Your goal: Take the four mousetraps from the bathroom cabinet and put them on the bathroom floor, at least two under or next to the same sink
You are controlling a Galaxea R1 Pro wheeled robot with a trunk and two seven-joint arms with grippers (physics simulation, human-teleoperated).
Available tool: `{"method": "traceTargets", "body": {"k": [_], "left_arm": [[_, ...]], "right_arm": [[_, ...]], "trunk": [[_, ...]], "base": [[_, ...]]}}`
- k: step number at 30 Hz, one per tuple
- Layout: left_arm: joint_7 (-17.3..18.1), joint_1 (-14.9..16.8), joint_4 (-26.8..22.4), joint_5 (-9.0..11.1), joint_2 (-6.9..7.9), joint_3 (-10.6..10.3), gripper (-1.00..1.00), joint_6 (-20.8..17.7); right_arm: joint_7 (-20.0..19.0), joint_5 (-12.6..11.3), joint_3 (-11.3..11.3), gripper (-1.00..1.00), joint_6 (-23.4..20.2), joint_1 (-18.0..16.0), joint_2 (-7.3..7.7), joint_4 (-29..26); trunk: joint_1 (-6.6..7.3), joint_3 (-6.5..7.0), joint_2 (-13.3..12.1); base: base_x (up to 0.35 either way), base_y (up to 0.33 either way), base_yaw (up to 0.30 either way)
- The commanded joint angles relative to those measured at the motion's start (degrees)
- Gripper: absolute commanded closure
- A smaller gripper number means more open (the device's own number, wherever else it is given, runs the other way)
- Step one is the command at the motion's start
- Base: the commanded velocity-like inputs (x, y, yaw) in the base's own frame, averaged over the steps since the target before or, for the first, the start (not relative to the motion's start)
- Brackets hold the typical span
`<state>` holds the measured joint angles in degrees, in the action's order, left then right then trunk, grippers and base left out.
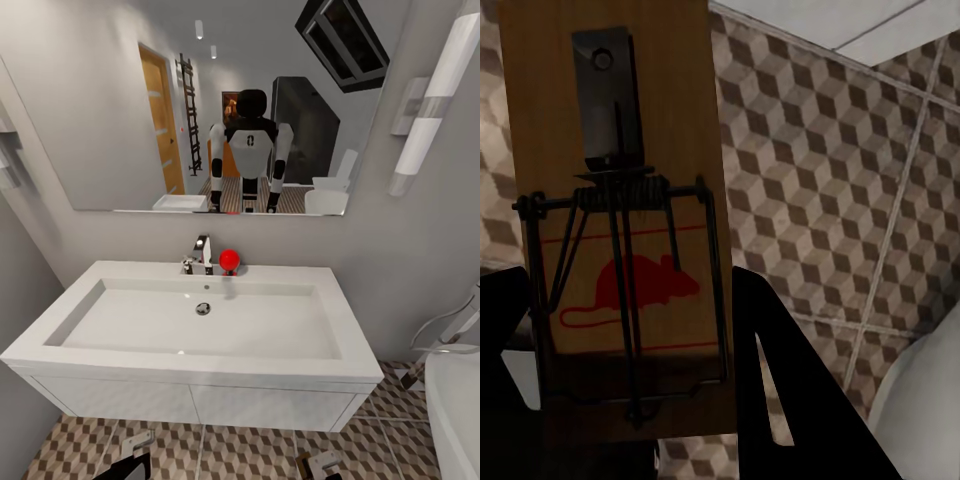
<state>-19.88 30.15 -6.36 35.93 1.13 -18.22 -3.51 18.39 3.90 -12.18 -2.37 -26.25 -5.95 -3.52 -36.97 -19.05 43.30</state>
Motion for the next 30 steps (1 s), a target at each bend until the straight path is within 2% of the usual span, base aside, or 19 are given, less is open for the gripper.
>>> {"method": "traceTargets", "body": {"k": [1,30], "left_arm": [[-0.33,0.00,-0.16,0.11,0.07,-0.49,1.00,-0.44],[-0.25,0.00,0.20,0.11,0.09,-0.50,1.00,-0.42]], "right_arm": [[0.26,0.23,-0.13,1.00,-0.20,-0.03,-0.01,0.00],[0.25,0.23,-0.13,1.00,-0.18,-0.03,0.06,0.08]], "trunk": [[-0.23,-0.25,0.47],[-6.60,-5.46,12.10]], "base": [[0.000,0.000,0.000],[0.000,0.000,0.000]]}}
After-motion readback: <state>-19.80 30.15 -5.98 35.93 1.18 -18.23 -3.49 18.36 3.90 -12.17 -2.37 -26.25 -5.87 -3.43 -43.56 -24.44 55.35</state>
